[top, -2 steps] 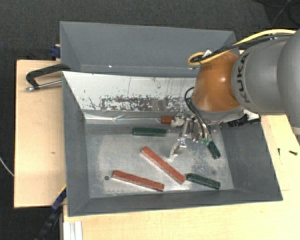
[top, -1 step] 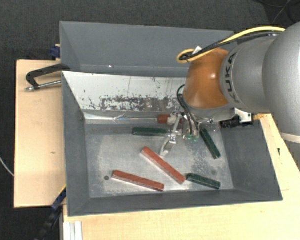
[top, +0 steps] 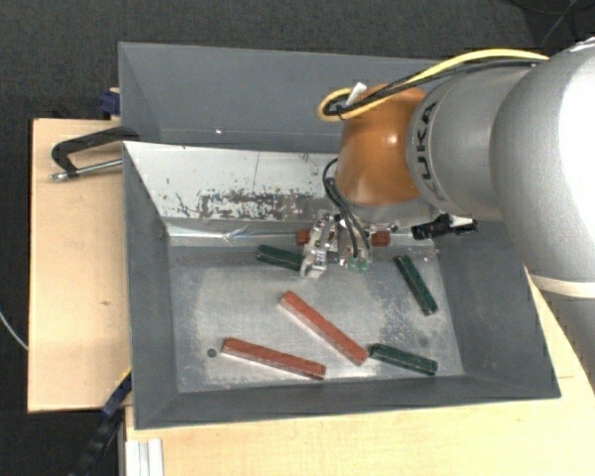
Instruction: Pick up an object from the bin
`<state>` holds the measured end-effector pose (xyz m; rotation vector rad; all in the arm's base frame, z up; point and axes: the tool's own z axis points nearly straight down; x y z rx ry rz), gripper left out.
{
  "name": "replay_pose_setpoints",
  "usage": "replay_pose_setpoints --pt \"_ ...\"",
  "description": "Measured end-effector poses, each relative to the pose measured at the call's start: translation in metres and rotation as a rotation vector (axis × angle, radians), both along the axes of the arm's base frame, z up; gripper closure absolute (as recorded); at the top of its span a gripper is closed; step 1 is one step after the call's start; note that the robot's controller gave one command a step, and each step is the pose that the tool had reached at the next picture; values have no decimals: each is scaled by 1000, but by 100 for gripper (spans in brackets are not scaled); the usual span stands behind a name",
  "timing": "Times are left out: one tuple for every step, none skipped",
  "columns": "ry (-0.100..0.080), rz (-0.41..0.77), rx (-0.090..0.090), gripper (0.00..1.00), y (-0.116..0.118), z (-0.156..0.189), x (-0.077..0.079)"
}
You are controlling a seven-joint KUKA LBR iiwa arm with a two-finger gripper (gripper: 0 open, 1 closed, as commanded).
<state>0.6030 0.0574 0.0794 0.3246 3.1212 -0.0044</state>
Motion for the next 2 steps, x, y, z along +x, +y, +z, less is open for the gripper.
replay_pose_setpoints --pt "-2 0 1 100 1 0 0" --pt "0 14 4 100 8 29 -3"
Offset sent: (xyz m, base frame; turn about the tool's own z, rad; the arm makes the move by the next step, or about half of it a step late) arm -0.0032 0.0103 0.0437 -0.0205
